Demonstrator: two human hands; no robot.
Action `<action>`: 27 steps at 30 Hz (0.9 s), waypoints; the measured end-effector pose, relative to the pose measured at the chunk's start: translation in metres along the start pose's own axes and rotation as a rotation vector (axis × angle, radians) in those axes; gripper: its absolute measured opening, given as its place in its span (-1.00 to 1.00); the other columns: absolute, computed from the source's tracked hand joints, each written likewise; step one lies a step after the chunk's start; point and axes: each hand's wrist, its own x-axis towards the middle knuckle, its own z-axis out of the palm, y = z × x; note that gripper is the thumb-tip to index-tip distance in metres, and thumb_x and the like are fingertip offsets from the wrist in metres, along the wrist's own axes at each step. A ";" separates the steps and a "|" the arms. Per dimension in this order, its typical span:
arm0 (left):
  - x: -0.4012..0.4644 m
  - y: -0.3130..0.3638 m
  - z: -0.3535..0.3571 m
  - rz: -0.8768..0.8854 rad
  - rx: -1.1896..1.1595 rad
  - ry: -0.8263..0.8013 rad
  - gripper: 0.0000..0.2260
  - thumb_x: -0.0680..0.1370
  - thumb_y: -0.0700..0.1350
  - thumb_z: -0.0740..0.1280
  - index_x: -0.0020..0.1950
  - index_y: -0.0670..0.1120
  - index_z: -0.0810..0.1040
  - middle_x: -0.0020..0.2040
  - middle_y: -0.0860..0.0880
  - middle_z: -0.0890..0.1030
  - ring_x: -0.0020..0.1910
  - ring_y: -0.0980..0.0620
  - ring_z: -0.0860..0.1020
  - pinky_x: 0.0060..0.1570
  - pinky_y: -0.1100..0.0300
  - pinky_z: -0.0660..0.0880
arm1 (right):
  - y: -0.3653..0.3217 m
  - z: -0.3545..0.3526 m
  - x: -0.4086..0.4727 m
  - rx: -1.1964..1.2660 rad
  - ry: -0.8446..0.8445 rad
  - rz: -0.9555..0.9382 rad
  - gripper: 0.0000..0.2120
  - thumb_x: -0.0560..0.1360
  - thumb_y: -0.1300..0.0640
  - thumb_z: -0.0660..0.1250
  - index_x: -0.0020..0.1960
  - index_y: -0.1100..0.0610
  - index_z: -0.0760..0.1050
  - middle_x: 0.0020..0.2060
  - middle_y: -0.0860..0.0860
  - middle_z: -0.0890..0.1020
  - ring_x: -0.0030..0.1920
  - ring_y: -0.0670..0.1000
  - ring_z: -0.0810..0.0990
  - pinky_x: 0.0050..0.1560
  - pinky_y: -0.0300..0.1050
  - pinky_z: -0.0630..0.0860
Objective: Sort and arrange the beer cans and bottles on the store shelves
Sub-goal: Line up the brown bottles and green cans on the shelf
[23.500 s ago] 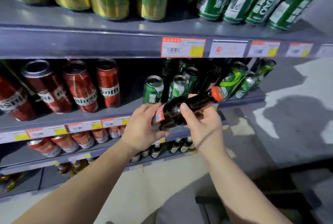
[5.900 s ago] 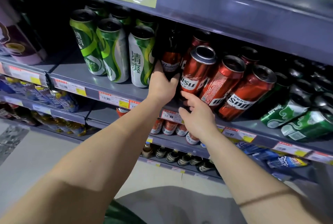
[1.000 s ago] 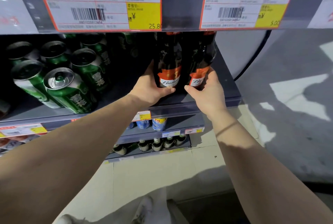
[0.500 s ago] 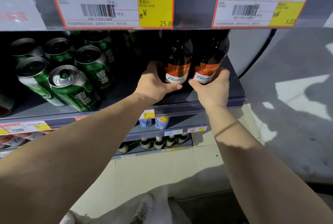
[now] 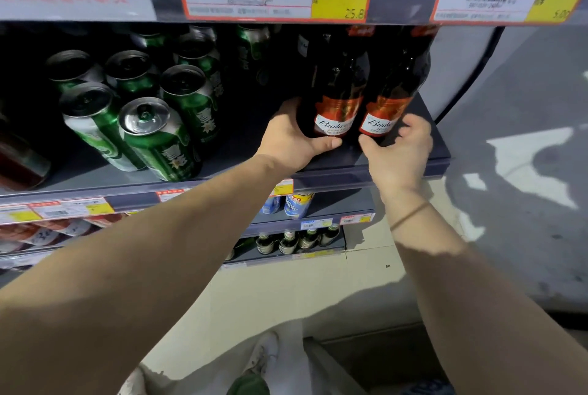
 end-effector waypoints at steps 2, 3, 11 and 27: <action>-0.016 0.004 -0.015 -0.007 -0.059 -0.009 -0.27 0.31 -0.05 0.61 0.40 -0.13 0.40 0.27 0.02 0.53 0.25 0.10 0.49 0.25 0.25 0.40 | -0.007 0.005 -0.029 0.075 0.167 -0.030 -0.50 0.31 0.15 0.52 0.17 0.18 0.41 -0.01 0.02 0.42 0.02 0.07 0.51 0.11 0.01 0.46; -0.027 0.005 -0.025 -0.009 -0.079 0.010 -0.26 0.32 -0.05 0.61 0.42 -0.14 0.38 0.29 0.02 0.51 0.26 0.12 0.46 0.27 0.24 0.39 | -0.012 0.009 -0.046 0.114 0.168 -0.051 -0.59 0.33 0.16 0.50 0.11 0.15 0.42 -0.05 0.02 0.45 -0.03 0.07 0.51 0.06 0.00 0.46; -0.123 -0.018 -0.137 0.137 -0.054 0.276 -0.68 0.40 -0.12 0.55 -0.09 0.15 0.45 -0.17 0.06 0.59 -0.20 0.20 0.57 -0.15 0.35 0.49 | -0.080 0.074 -0.150 0.144 -0.453 -0.173 -0.55 0.41 0.16 0.46 0.25 -0.02 0.43 0.09 -0.04 0.53 0.00 -0.08 0.50 -0.02 -0.12 0.49; -0.084 -0.085 -0.233 -0.120 -0.091 0.349 -0.27 0.31 -0.18 0.61 0.40 -0.05 0.36 0.13 -0.01 0.62 0.07 0.08 0.61 0.00 0.28 0.56 | -0.109 0.139 -0.108 -0.087 -0.609 -0.185 -0.16 0.32 0.22 0.48 0.49 -0.05 0.15 0.21 0.03 0.54 0.10 0.01 0.52 -0.07 -0.27 0.41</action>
